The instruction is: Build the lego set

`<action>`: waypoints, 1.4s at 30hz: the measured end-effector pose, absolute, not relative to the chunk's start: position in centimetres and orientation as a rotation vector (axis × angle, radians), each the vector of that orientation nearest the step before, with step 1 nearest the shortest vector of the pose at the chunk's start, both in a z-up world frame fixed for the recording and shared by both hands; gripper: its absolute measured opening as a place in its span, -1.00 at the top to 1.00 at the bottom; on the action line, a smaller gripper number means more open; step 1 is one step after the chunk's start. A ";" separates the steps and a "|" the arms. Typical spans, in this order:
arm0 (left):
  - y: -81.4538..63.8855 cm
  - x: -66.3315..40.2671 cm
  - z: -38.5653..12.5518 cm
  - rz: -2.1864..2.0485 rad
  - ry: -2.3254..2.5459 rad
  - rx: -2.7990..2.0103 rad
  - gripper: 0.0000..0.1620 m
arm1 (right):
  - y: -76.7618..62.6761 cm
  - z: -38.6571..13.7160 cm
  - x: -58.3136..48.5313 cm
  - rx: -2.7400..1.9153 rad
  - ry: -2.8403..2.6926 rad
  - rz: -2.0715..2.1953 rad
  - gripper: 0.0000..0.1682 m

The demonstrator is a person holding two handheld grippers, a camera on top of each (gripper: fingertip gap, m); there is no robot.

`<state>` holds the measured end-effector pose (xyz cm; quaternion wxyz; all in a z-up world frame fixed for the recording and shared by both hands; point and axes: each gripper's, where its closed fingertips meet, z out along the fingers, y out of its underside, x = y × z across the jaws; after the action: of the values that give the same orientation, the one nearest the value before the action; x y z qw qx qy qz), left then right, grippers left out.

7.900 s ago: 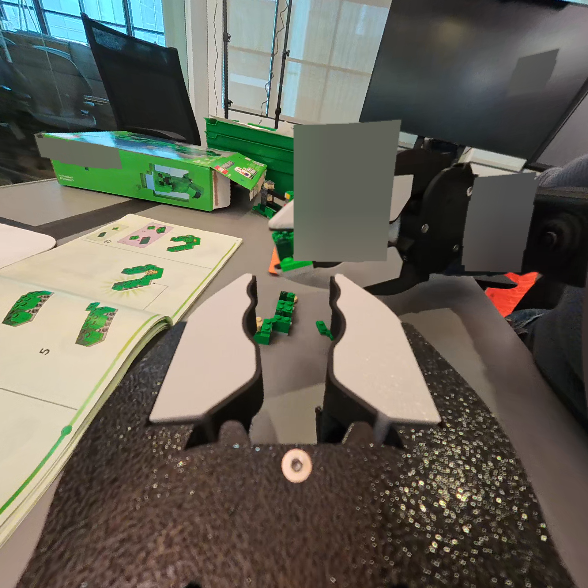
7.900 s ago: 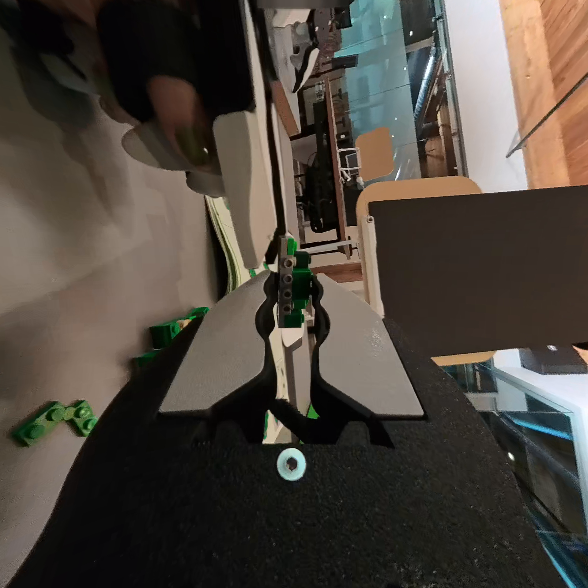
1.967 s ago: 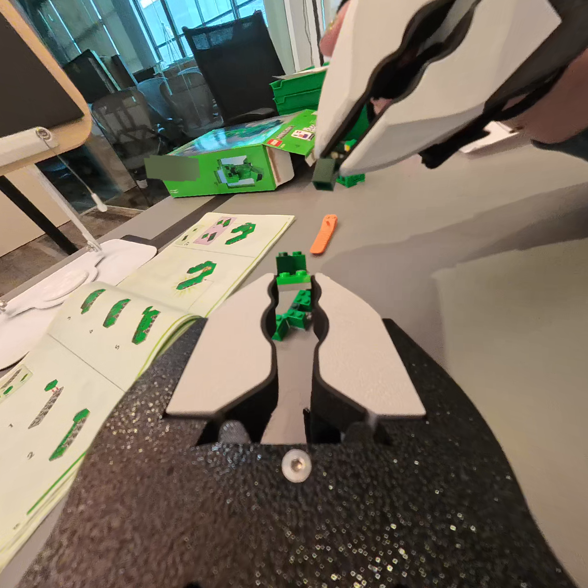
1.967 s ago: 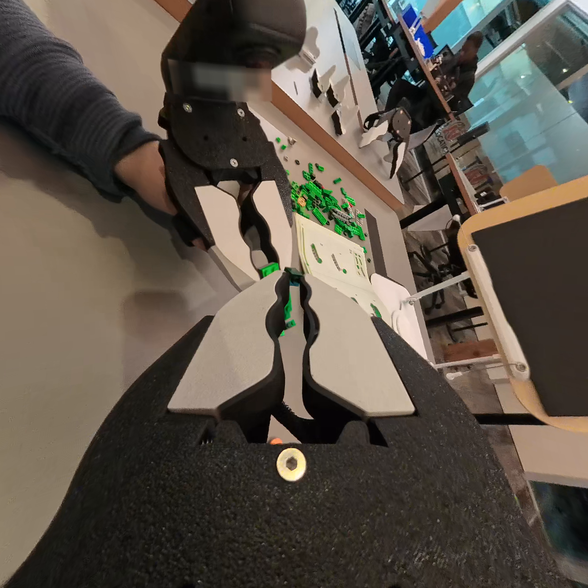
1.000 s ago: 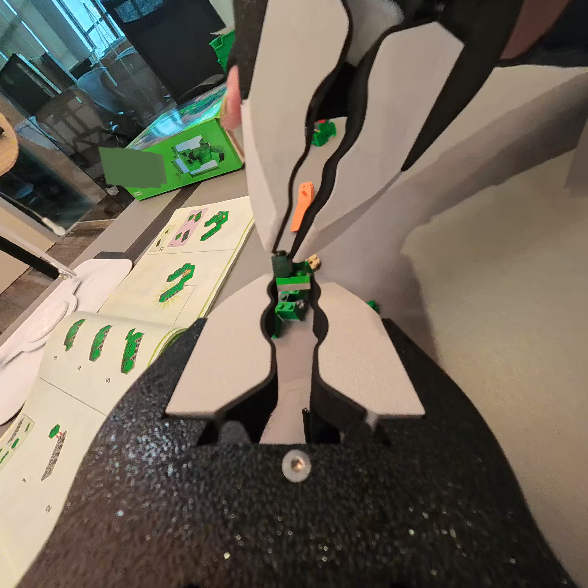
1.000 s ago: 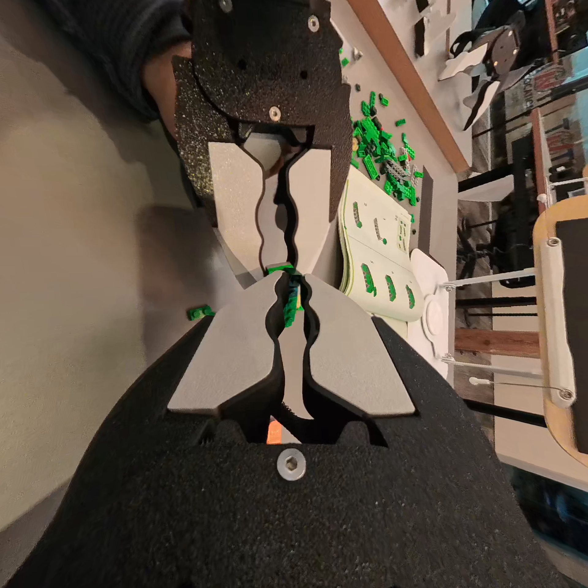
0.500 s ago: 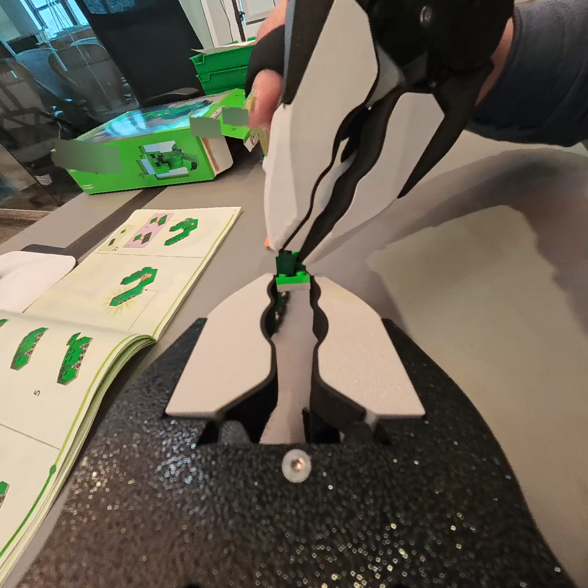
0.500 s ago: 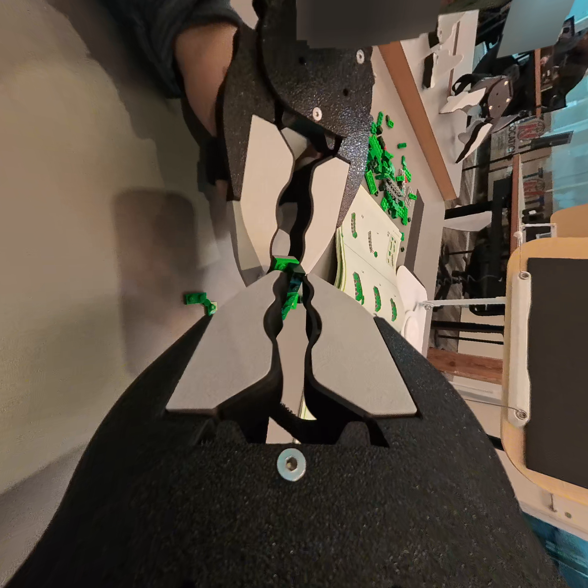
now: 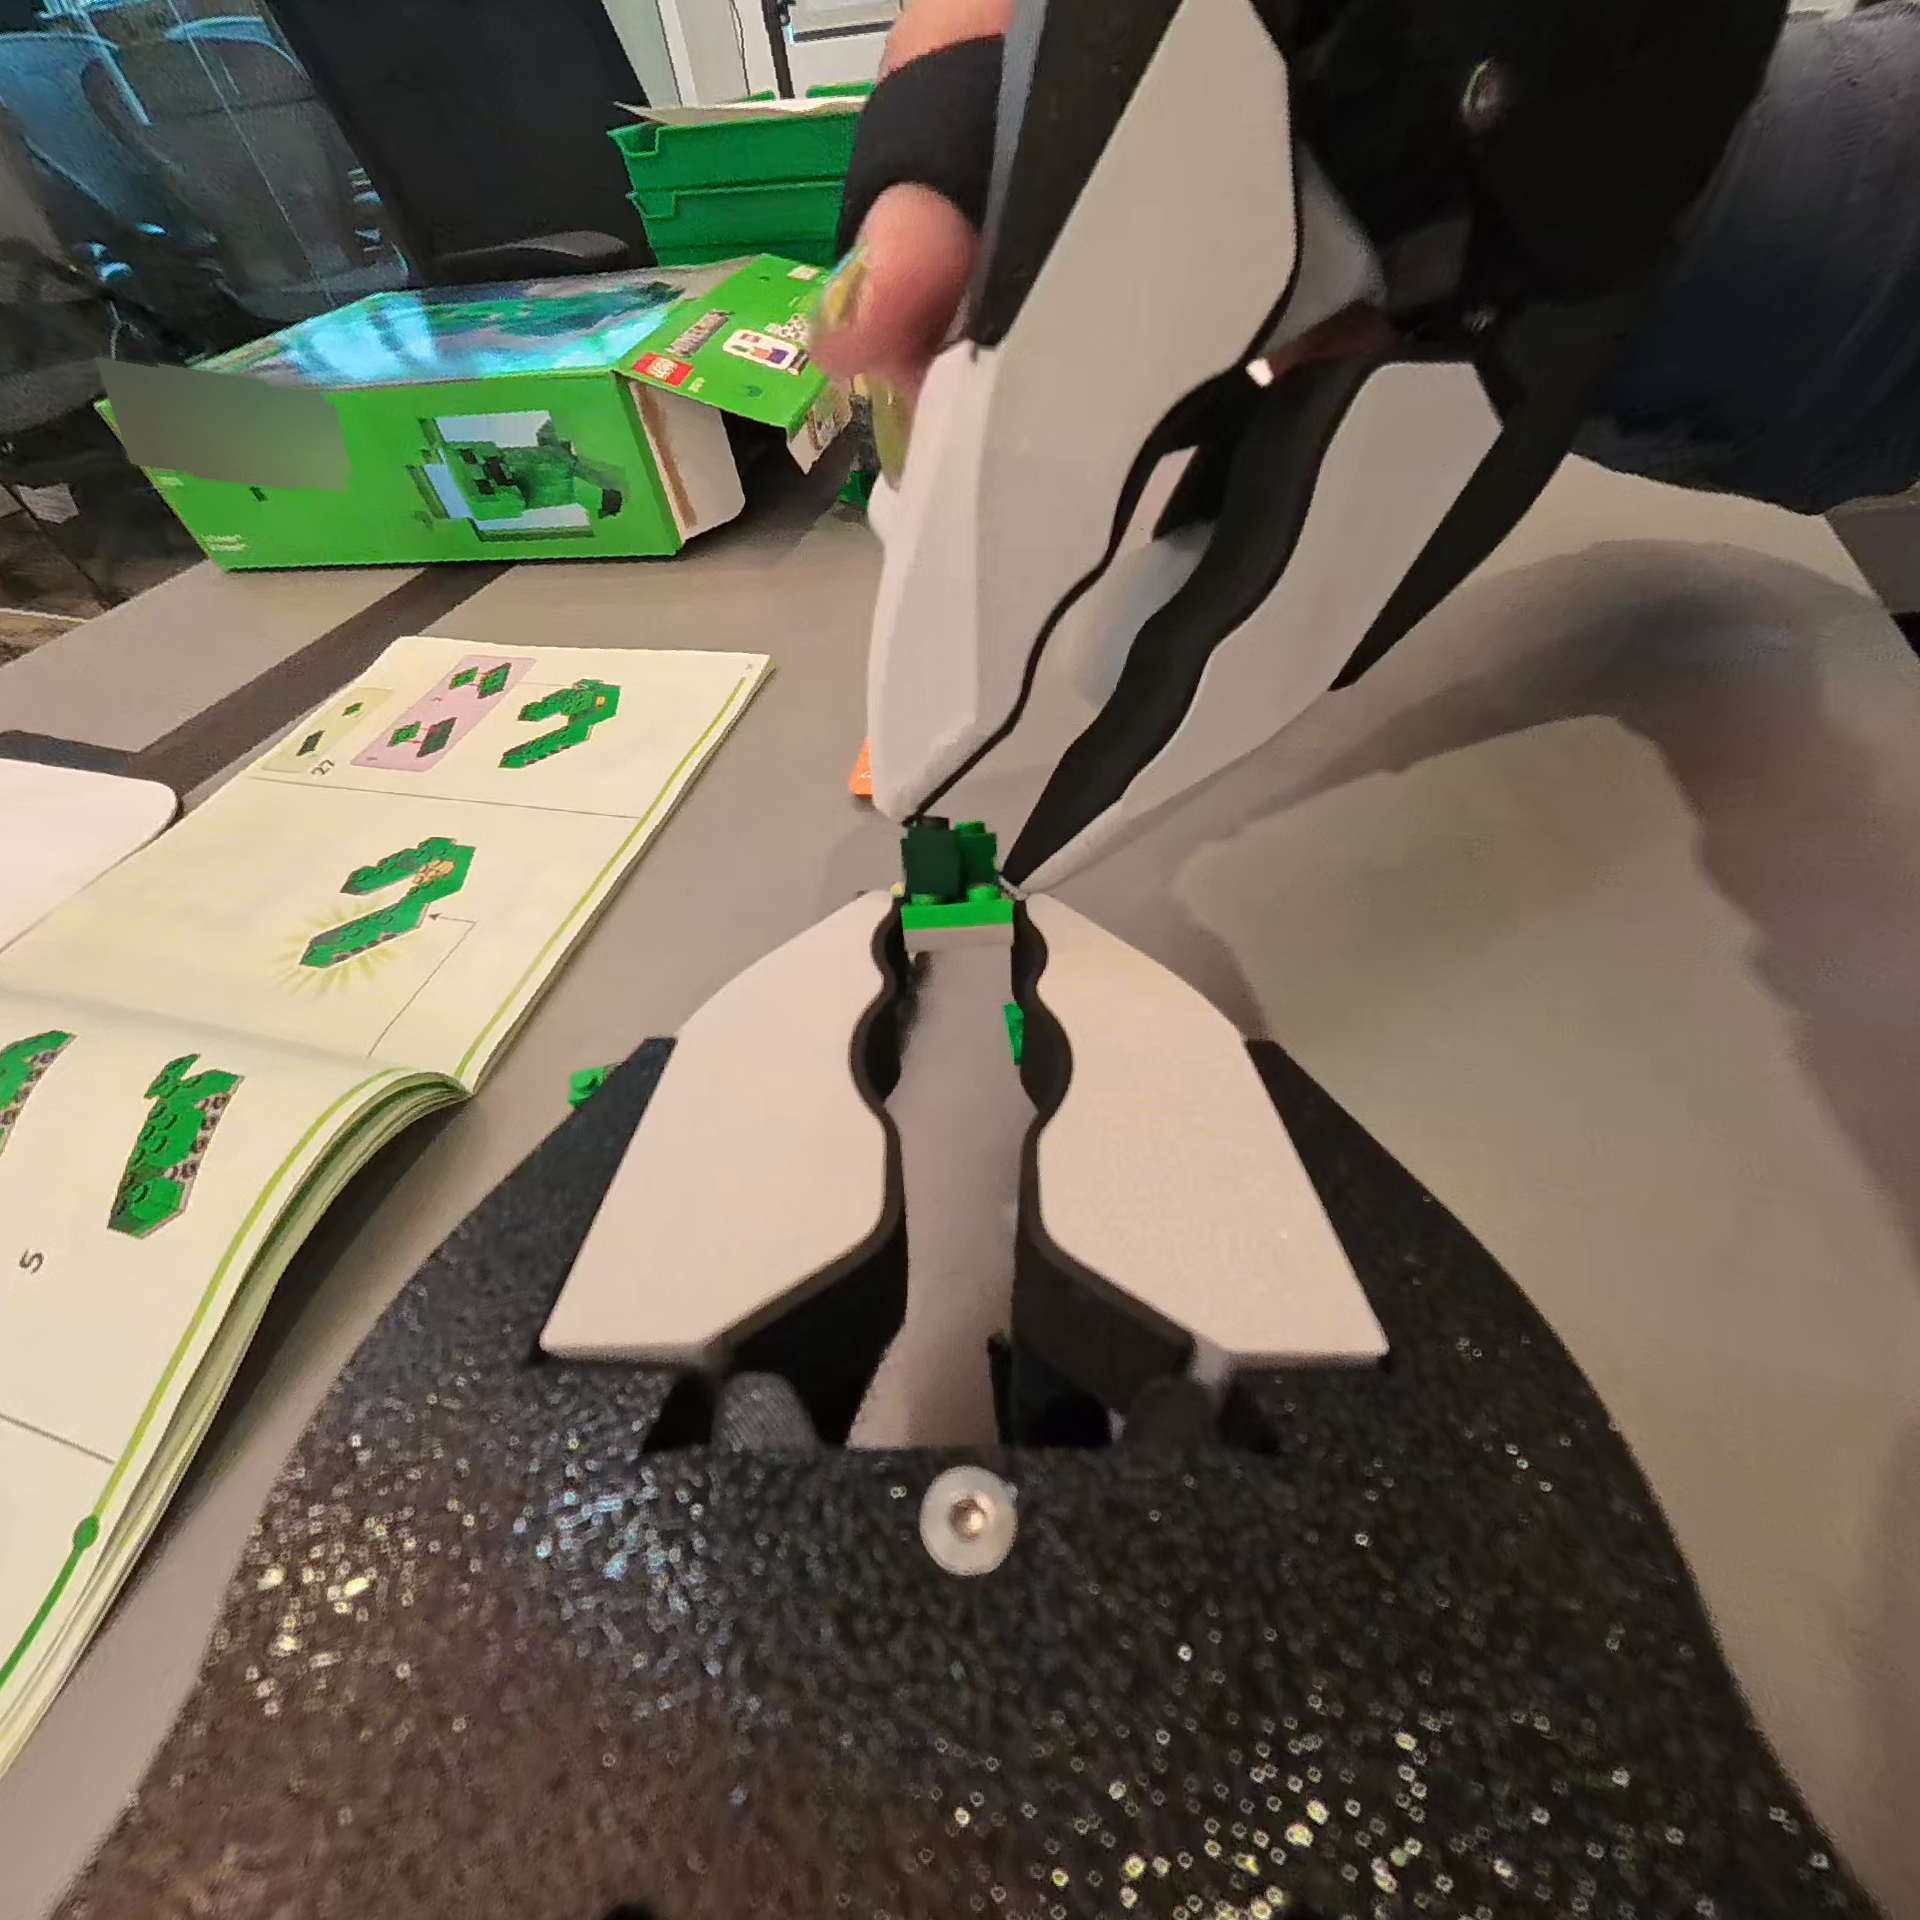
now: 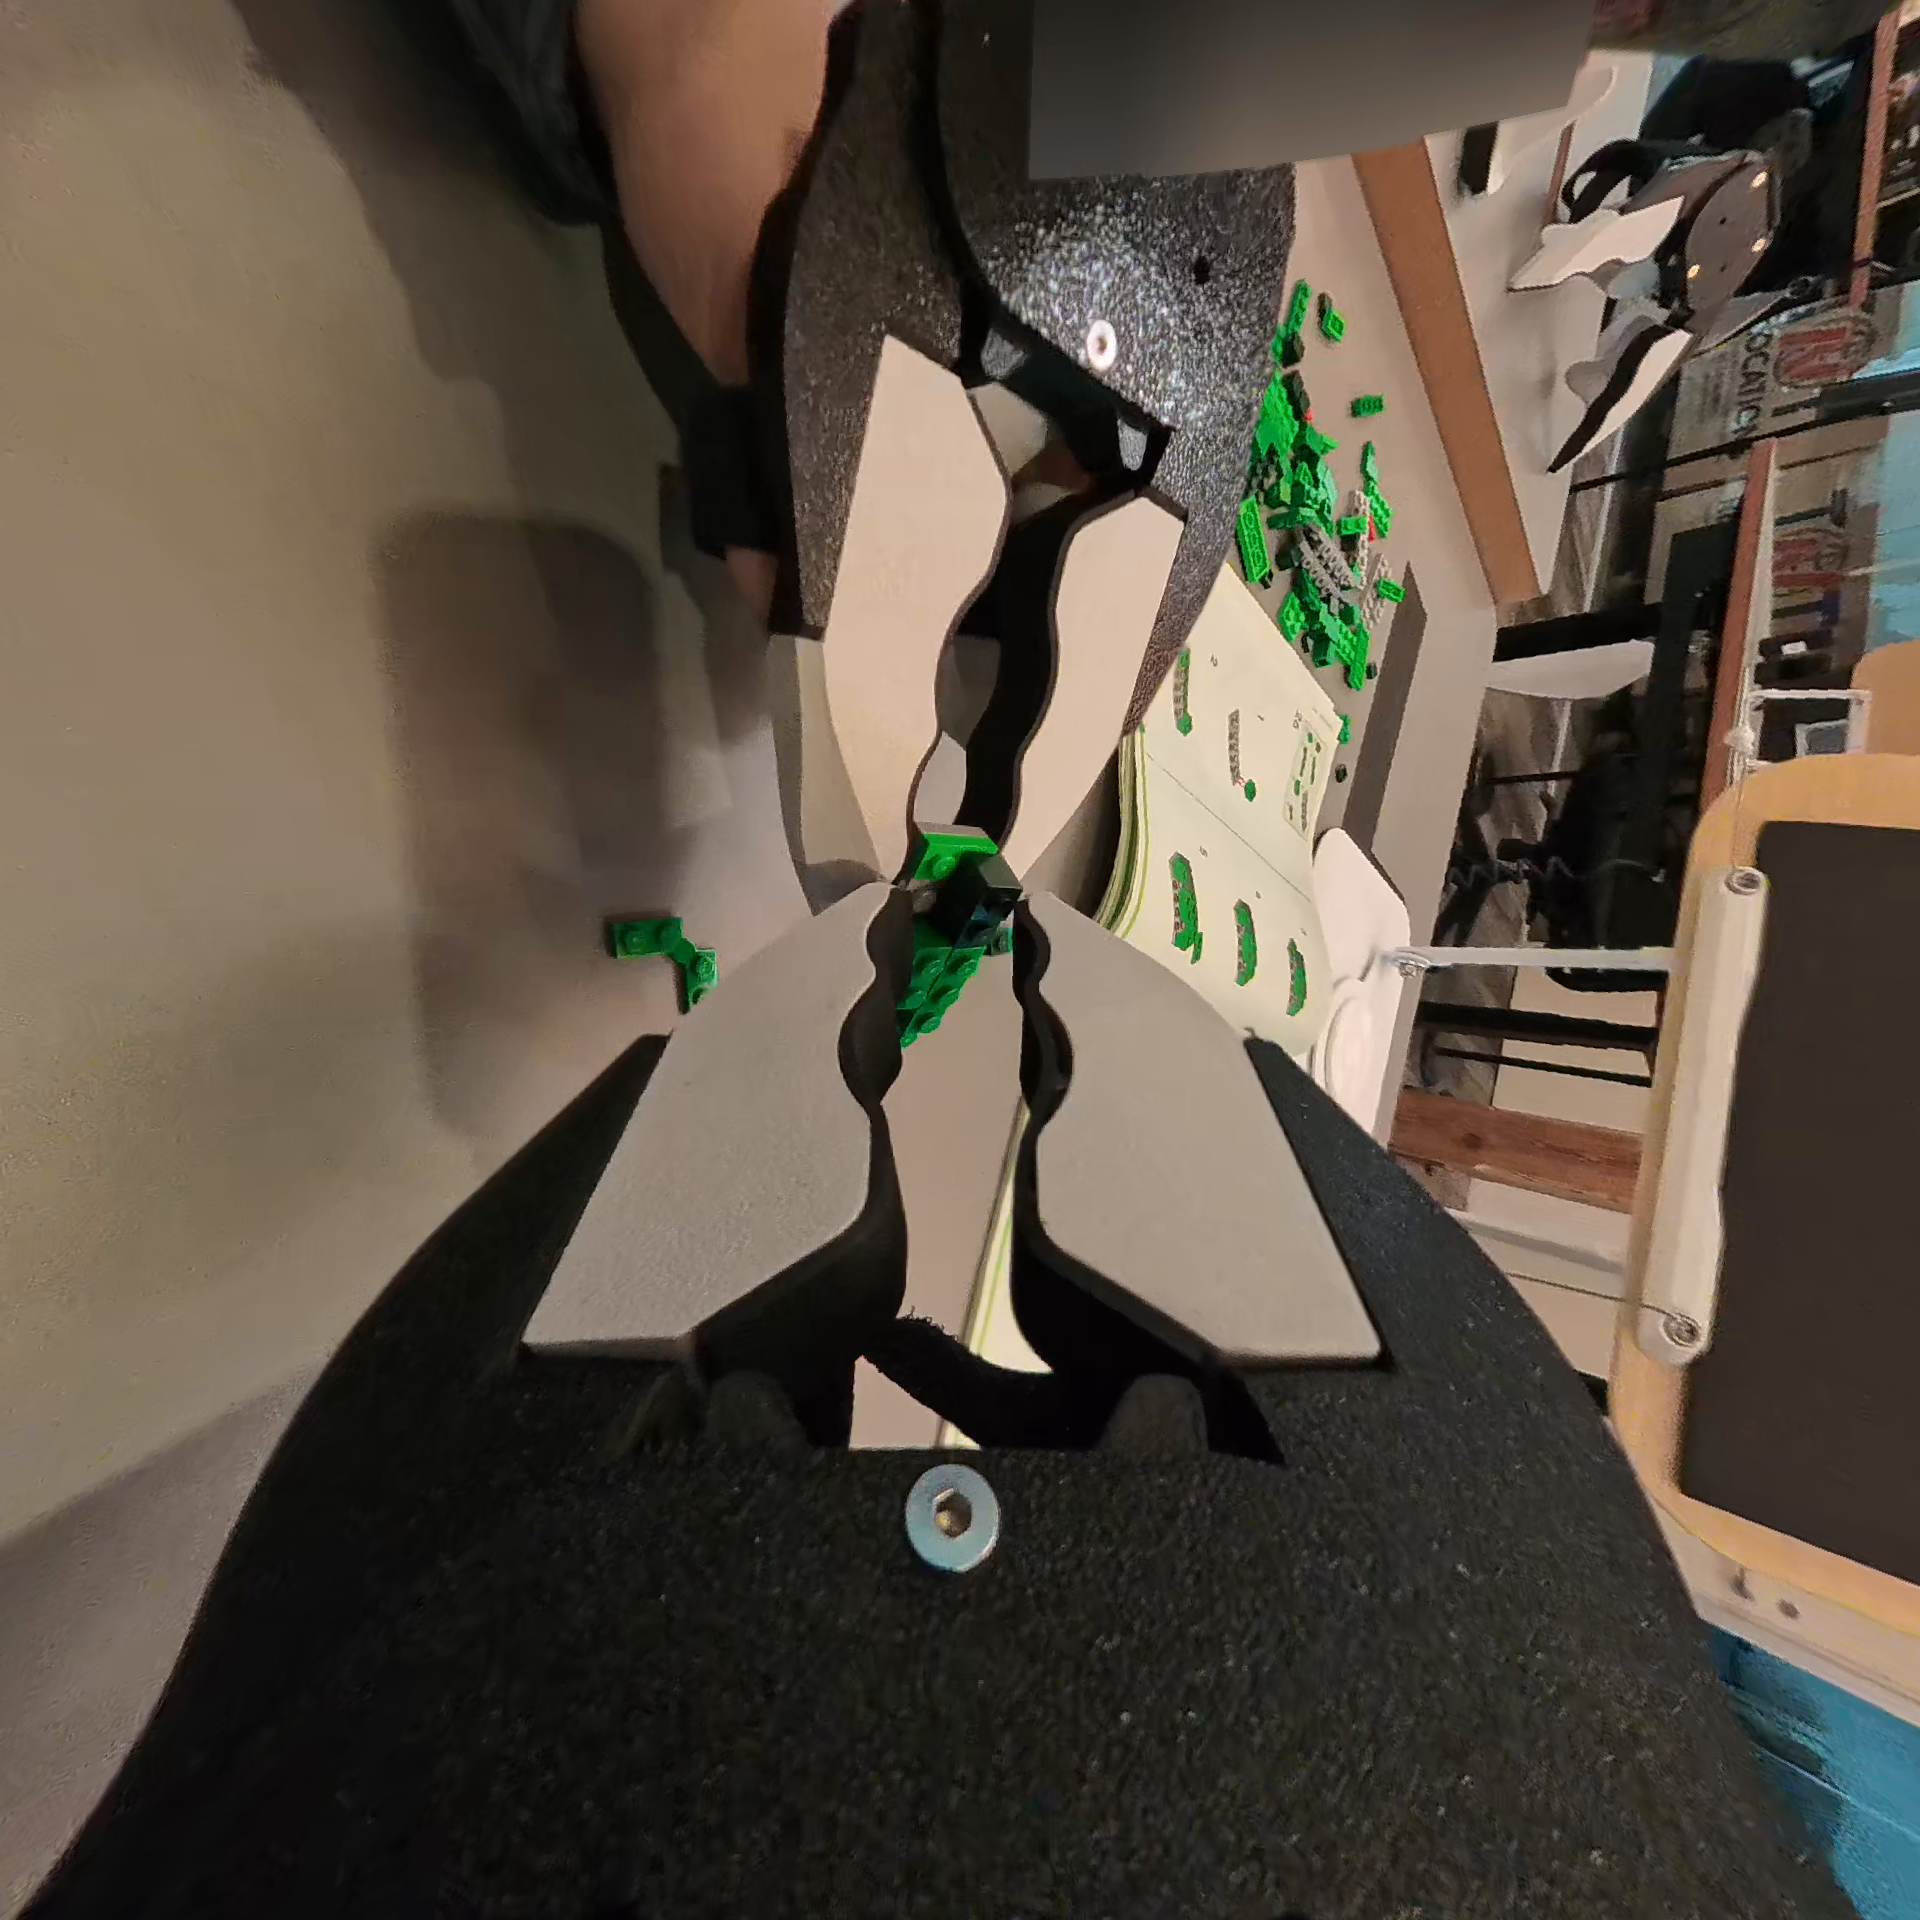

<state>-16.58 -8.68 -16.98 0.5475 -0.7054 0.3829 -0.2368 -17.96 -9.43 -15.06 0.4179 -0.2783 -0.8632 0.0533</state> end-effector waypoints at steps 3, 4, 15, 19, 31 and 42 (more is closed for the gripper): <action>-8.7 -16.4 -17.3 -0.547 0.929 -1.687 0.78 | -9.6 -15.5 -17.6 -0.712 -2.226 0.133 0.74; -8.8 -16.4 -17.3 -0.548 0.930 -1.683 0.78 | -9.8 -16.0 -17.3 -0.732 -2.279 0.148 0.64; -8.3 -17.1 -16.2 -0.663 0.775 -1.691 0.78 | -9.1 -15.5 -18.5 -0.660 -2.146 0.003 0.52; -8.0 -17.6 -15.7 -0.738 0.677 -1.695 0.78 | -8.7 -15.1 -19.3 -0.618 -1.998 -0.127 0.55; -8.5 -17.0 -14.9 -0.897 0.619 -1.664 0.78 | -8.2 -14.5 -20.0 -0.560 -1.828 -0.228 0.59; -8.6 -17.1 -14.3 -0.950 0.572 -1.643 0.78 | -8.5 -13.8 -20.1 -0.452 -1.728 -0.291 0.68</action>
<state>-17.07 -8.63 -14.29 0.5477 -0.6936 0.2414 -0.4008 -20.13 -8.47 -13.81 0.6176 -0.1965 -0.7510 -0.1263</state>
